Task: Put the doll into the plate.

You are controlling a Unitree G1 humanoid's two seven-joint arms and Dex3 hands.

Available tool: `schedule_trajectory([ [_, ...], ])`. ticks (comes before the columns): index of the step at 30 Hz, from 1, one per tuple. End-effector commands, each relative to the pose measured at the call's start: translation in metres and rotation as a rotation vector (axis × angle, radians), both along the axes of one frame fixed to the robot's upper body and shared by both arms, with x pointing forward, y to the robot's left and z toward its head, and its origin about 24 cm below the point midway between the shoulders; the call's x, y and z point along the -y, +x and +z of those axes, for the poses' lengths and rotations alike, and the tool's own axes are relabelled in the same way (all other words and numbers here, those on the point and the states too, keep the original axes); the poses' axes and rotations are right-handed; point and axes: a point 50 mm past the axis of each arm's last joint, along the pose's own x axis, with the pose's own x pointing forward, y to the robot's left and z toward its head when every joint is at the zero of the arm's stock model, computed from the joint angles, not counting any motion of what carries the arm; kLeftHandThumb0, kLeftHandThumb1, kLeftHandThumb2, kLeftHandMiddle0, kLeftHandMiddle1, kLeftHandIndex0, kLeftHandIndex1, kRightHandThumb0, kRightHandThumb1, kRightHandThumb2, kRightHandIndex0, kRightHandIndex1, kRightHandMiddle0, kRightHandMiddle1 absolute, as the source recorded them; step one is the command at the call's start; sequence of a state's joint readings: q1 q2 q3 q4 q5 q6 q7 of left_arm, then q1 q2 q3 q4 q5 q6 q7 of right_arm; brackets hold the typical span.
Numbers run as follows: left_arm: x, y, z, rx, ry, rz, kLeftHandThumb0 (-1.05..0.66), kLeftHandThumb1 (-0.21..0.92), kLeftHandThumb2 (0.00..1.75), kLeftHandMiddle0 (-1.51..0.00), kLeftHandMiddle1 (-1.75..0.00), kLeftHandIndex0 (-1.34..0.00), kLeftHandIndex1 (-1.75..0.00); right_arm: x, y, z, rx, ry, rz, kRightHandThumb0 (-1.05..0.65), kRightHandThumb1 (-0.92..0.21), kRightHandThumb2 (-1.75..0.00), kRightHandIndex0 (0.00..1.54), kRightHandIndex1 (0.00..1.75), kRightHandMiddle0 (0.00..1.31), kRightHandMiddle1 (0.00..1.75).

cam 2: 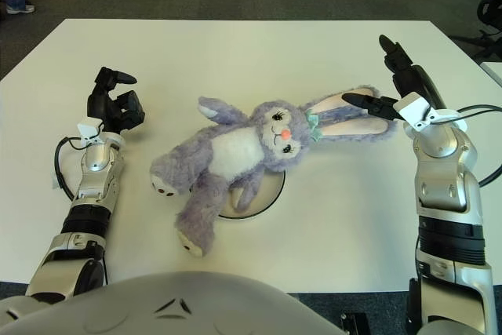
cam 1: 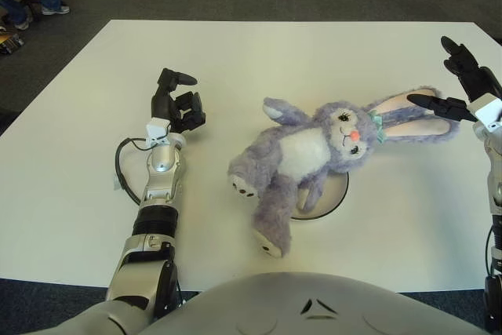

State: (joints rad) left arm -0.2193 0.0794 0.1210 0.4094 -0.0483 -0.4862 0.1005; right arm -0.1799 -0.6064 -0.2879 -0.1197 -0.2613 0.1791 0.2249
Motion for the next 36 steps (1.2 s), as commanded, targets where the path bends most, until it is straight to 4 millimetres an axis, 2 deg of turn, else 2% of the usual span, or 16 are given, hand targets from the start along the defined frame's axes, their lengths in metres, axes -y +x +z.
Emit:
schedule_trajectory([
  [1,0.003,-0.02,-0.037,-0.144,-0.04,0.007,-0.42,0.51,1.08,-1.23,-1.75,-0.46,-1.75,0.015,0.001,-0.008,0.025,0.085,-0.102,-0.72,-0.89,-0.27,0.15,0.88,0.0,0.53],
  [4,0.003,-0.02,-0.037,-0.144,-0.042,0.004,-0.42,0.51,1.08,-1.23,-1.75,-0.46,-1.75,0.034,0.004,-0.027,0.029,0.101,-0.182,-0.66,-0.84,-0.37,0.2,1.0,0.0,0.69],
  [7,0.003,-0.019,-0.037,-0.145,-0.044,0.001,-0.42,0.51,1.07,-1.24,-1.75,-0.46,-1.75,0.035,0.01,-0.029,0.07,0.085,-0.214,-0.61,-0.76,-0.51,0.25,1.1,0.0,0.88],
  [10,0.003,-0.02,-0.037,-0.145,-0.046,-0.001,-0.42,0.51,1.07,-1.24,-1.75,-0.46,-1.75,0.035,0.016,-0.031,0.103,0.063,-0.234,-0.52,-0.64,-0.71,0.32,1.31,0.04,1.21],
  [11,0.003,-0.02,-0.037,-0.145,-0.047,-0.001,-0.42,0.51,1.07,-1.24,-1.75,-0.46,-1.75,0.036,0.018,-0.032,0.111,0.055,-0.242,-0.51,-0.63,-0.74,0.34,1.35,0.06,1.25],
  [13,0.003,-0.02,-0.037,-0.144,-0.048,0.0,-0.42,0.51,1.08,-1.24,-1.75,-0.46,-1.75,0.038,0.021,-0.034,0.121,0.045,-0.257,-0.21,-0.67,-0.74,0.42,1.49,0.18,1.44],
  [15,0.003,-0.02,-0.037,-0.144,-0.048,0.0,-0.42,0.5,1.08,-1.24,-1.75,-0.46,-1.75,0.04,0.023,-0.035,0.127,0.04,-0.266,-0.11,-0.65,-0.79,0.46,1.54,0.23,1.51],
  [19,0.003,-0.02,-0.037,-0.145,-0.046,0.005,-0.42,0.5,1.08,-1.23,-1.75,-0.47,-1.75,0.042,0.024,-0.037,0.131,0.028,-0.287,-0.03,-0.56,-0.94,0.52,1.6,0.28,1.62],
  [25,0.003,-0.02,-0.037,-0.143,-0.042,0.009,-0.42,0.5,1.09,-1.23,-1.75,-0.47,-1.75,0.046,0.025,-0.043,0.114,0.011,-0.309,-0.01,-0.47,-1.09,0.55,1.64,0.32,1.69],
  [29,0.003,-0.02,-0.037,-0.141,-0.043,0.005,-0.42,0.5,1.08,-1.23,-1.75,-0.47,-1.75,0.053,0.027,-0.054,0.082,0.0,-0.339,-0.01,-0.4,-1.17,0.59,1.66,0.38,1.67],
  [36,0.003,-0.021,-0.037,-0.139,-0.045,0.0,-0.42,0.5,1.09,-1.23,-1.75,-0.47,-1.75,0.052,0.029,-0.058,0.081,-0.022,-0.369,0.0,-0.32,-1.25,0.63,1.72,0.47,1.57],
])
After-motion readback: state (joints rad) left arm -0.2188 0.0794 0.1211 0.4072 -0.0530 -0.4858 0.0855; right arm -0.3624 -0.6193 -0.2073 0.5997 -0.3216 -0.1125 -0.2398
